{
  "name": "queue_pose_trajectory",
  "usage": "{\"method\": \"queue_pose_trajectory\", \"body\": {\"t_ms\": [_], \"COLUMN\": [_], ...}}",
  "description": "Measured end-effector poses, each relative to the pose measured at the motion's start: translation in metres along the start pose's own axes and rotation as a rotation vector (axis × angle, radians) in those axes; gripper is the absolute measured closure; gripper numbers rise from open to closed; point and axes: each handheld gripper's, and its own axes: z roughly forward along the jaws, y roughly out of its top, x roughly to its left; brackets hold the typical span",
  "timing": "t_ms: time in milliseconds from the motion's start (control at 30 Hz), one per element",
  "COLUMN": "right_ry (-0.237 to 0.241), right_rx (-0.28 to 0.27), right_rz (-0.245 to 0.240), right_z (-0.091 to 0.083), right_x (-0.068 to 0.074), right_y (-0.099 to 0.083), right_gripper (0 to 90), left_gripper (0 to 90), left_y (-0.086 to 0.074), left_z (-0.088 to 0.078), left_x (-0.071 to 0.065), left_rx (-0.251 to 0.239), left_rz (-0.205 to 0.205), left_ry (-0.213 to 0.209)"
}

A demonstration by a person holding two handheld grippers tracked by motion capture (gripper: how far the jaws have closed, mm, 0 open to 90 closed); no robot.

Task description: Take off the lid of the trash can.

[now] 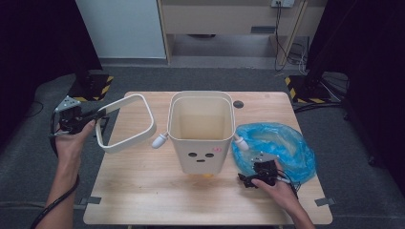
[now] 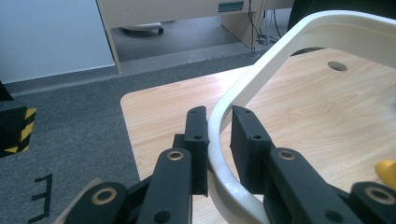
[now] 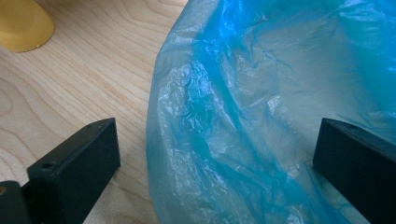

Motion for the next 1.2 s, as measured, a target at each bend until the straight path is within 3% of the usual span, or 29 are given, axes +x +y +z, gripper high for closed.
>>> {"method": "queue_pose_trajectory", "body": {"t_ms": [500,1200], "right_ry": [0.000,-0.001], "right_rx": [0.000,0.000], "right_rz": [0.000,0.001], "right_z": [0.000,0.000], "right_x": [0.000,0.000], "right_y": [0.000,0.000], "right_gripper": [0.7,0.7], "left_gripper": [76.3,76.3], "left_y": [-0.036,-0.079], "left_z": [0.017,0.044], "left_x": [-0.002,-0.020], "left_rx": [0.032,0.109], "left_rz": [-0.010,-0.002], "left_ry": [0.001,-0.030]}}
